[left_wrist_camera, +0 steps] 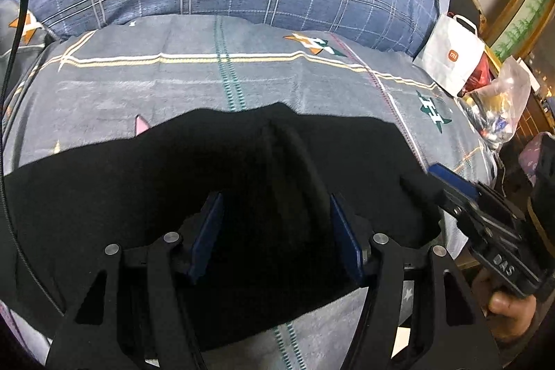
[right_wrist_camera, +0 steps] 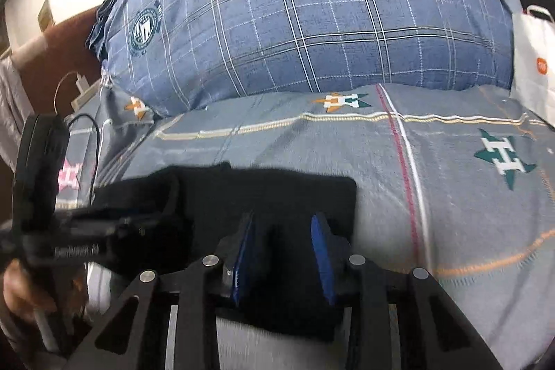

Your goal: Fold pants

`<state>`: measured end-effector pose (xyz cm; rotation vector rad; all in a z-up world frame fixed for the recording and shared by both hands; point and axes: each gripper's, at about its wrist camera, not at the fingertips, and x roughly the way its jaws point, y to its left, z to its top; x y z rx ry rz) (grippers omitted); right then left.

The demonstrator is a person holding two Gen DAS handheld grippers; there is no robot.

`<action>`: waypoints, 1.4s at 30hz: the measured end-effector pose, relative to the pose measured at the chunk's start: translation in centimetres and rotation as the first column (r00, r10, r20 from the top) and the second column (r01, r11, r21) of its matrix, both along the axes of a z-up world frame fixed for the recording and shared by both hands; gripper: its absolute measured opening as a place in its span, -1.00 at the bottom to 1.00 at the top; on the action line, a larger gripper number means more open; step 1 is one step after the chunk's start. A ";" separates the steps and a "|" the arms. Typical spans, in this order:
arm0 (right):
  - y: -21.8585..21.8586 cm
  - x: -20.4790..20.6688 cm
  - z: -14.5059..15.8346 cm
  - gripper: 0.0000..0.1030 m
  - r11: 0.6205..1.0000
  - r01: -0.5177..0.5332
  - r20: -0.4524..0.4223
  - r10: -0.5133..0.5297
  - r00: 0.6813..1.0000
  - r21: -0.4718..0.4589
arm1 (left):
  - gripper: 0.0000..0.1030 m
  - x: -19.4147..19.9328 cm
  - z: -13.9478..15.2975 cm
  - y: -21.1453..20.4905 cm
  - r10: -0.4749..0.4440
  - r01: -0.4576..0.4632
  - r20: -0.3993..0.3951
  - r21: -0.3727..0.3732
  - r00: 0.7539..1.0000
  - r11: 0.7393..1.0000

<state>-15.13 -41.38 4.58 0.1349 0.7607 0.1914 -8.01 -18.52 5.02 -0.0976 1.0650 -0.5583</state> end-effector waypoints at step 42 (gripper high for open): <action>5.7 4.7 -0.5 -0.24 0.996 -0.088 -0.025 0.088 0.996 -0.004 | 0.19 -4.7 2.7 16.0 0.362 -0.364 0.093 0.005 0.927 0.931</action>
